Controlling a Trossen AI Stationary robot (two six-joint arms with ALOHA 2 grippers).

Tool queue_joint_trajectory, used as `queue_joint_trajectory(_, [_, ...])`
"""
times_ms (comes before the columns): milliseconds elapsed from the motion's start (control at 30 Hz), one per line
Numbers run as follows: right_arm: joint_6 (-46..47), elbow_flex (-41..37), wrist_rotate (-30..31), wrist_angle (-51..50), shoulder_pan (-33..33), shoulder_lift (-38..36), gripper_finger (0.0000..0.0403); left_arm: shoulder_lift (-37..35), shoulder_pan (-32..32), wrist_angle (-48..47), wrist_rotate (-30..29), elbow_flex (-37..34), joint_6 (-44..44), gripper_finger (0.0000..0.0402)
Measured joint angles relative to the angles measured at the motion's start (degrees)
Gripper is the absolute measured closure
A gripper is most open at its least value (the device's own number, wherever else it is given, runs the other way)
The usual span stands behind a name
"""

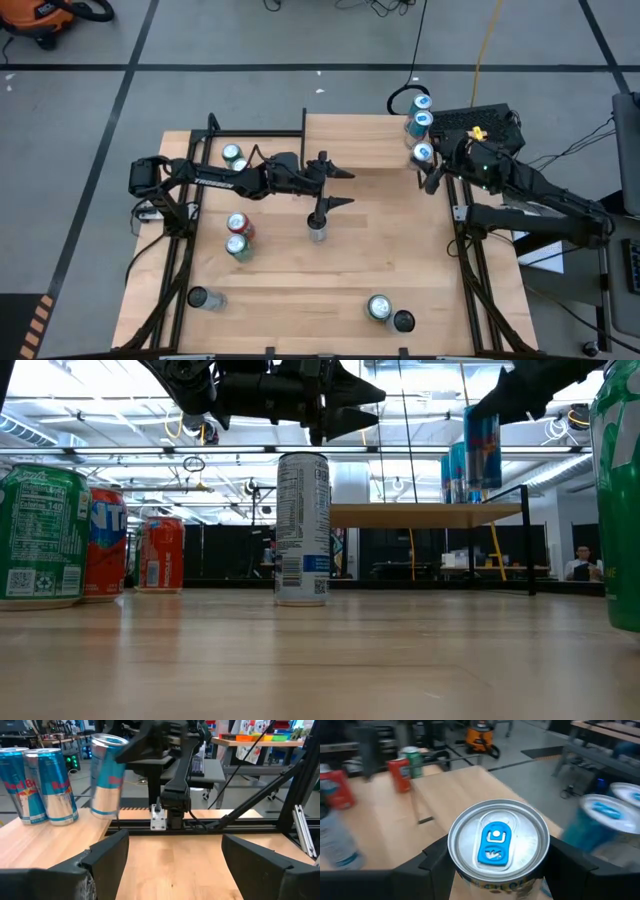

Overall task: Place canned beverage on shelf
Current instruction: Put the blue soda can on the shelf aligned with the other blue soda can

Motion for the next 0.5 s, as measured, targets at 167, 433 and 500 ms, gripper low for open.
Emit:
queue_joint_trajectory(167, [-0.9, 0.0, -6.9, 0.2, -6.0, -0.2, 0.0173, 0.0, 0.0, -1.1, 0.0, 0.0, 0.0, 0.0084])
queue_joint_trajectory(433, [-2.4, 0.0, -16.6, -0.5, -16.5, 0.2, 0.0173, 0.0, 0.0, -1.0, 0.0, 0.0, 0.0, 0.0084])
queue_joint_trajectory(500, [-2.1, 0.0, -19.7, -0.4, -18.6, 0.2, 0.0173, 0.0, 0.0, -1.0, 0.0, 0.0, 0.0, 0.0084])
